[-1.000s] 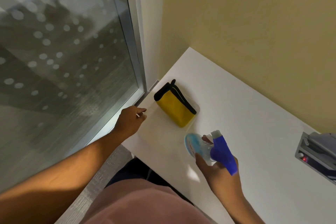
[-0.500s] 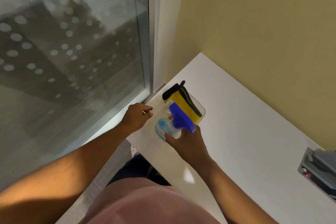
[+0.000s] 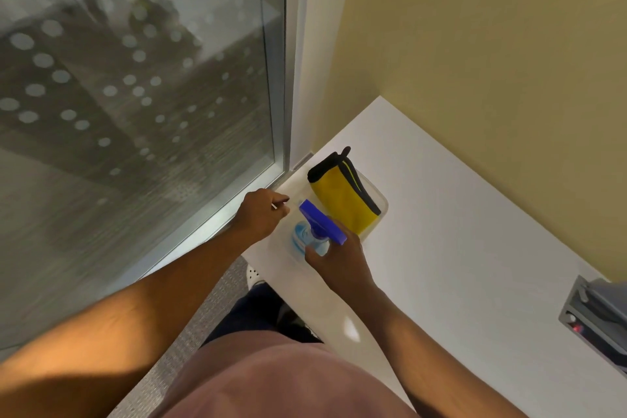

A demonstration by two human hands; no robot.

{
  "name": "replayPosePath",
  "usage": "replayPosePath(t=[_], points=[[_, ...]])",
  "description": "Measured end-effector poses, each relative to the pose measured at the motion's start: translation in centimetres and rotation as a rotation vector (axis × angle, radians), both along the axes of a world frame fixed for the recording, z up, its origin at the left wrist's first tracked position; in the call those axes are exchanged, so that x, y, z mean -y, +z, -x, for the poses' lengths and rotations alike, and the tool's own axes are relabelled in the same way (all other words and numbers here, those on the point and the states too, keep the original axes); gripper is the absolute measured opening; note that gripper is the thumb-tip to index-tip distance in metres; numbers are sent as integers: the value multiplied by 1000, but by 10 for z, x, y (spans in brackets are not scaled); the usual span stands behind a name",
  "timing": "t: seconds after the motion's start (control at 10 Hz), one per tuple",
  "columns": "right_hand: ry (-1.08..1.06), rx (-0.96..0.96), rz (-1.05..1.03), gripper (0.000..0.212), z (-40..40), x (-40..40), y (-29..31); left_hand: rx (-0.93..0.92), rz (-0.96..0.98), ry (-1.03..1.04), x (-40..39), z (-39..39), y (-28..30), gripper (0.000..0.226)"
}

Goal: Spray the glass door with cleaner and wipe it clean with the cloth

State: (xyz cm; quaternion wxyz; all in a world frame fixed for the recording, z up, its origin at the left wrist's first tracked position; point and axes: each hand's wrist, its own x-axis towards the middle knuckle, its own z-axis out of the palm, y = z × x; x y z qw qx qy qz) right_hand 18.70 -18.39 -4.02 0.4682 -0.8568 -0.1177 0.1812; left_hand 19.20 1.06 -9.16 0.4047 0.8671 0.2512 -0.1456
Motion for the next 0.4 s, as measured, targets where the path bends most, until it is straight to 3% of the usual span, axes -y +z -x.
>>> replayPosePath(t=[0.1, 0.2, 0.3, 0.4], points=[[26, -37, 38, 51, -3, 1, 3, -8, -9, 3, 3, -1, 5, 39], [156, -161, 96, 75, -9, 9, 7, -20, 8, -1, 0, 0, 13, 43], [264, -171, 279, 85, -18, 30, 10, 31, -56, -12, -8, -2, 24, 44], [150, -57, 267, 51, -44, 55, 18, 156, -177, -5, -17, -10, 45, 35]])
